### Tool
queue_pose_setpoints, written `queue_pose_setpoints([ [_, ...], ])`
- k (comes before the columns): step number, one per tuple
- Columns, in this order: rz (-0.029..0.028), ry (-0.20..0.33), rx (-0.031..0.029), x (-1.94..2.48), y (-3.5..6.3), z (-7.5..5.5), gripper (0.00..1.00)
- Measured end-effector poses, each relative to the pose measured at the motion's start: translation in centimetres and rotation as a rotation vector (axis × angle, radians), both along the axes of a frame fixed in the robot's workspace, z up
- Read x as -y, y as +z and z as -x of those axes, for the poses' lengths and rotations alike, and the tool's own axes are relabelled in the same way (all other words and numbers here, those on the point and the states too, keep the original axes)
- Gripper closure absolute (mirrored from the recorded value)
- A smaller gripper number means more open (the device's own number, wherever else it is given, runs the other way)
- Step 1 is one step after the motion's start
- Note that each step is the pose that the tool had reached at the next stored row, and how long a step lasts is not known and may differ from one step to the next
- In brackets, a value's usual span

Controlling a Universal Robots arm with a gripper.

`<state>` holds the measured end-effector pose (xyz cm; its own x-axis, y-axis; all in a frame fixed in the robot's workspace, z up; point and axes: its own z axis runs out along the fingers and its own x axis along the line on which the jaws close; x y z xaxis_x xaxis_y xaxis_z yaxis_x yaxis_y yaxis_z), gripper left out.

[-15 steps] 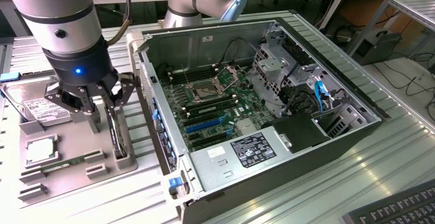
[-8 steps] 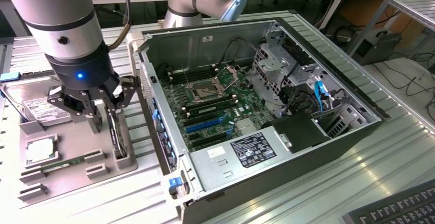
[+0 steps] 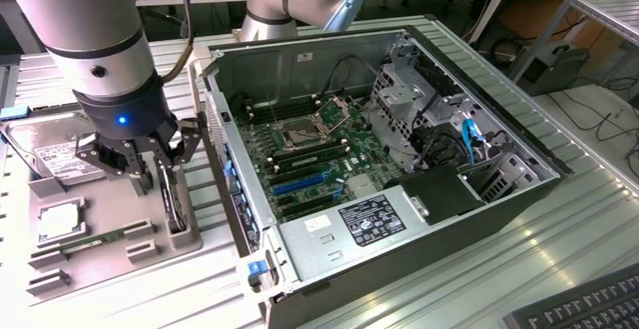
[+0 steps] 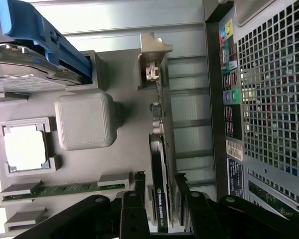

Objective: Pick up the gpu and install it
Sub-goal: 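Pick up the gpu and move the gpu toward the slot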

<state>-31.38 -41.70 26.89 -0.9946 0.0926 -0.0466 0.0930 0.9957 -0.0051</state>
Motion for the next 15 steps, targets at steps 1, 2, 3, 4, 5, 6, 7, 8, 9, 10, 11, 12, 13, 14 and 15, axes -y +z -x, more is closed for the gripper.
queue_pose_setpoints([
  [1,0.0000,0.000,0.0004,-0.04,-0.10,0.0,0.64],
  [2,0.0000,0.000,0.0009,-0.09,-0.21,-0.1,0.64],
  [3,-0.0001,0.000,0.0015,-0.15,-0.32,-0.1,0.64],
  [4,-0.0001,0.000,0.0019,-0.21,-0.44,-0.1,0.64],
  [5,-0.0002,0.000,0.0023,-0.26,-0.58,-0.2,0.64],
  [6,-0.0003,0.000,0.0024,-0.30,-0.69,-0.2,0.64],
  [7,-0.0001,0.000,0.0023,-0.36,-0.91,-0.2,0.64],
  [8,-0.0002,0.000,0.0024,-0.39,-1.07,-0.2,0.64],
  [9,-0.0002,0.000,0.0024,-0.41,-1.22,-0.2,0.64],
  [10,-0.0001,0.000,0.0024,-0.43,-1.37,-0.2,0.64],
  [11,-0.0001,0.000,0.0023,-0.44,-1.57,-0.2,0.64],
  [12,-0.0009,0.000,0.0024,-0.47,-1.89,-0.2,0.64],
  [13,-0.0017,0.000,0.0023,-0.48,-2.00,-0.2,0.64],
  [14,-0.0028,0.000,0.0023,-0.49,-2.11,-0.2,0.64],
  [15,-0.0047,0.000,0.0024,-0.50,-2.20,-0.2,0.64],
])
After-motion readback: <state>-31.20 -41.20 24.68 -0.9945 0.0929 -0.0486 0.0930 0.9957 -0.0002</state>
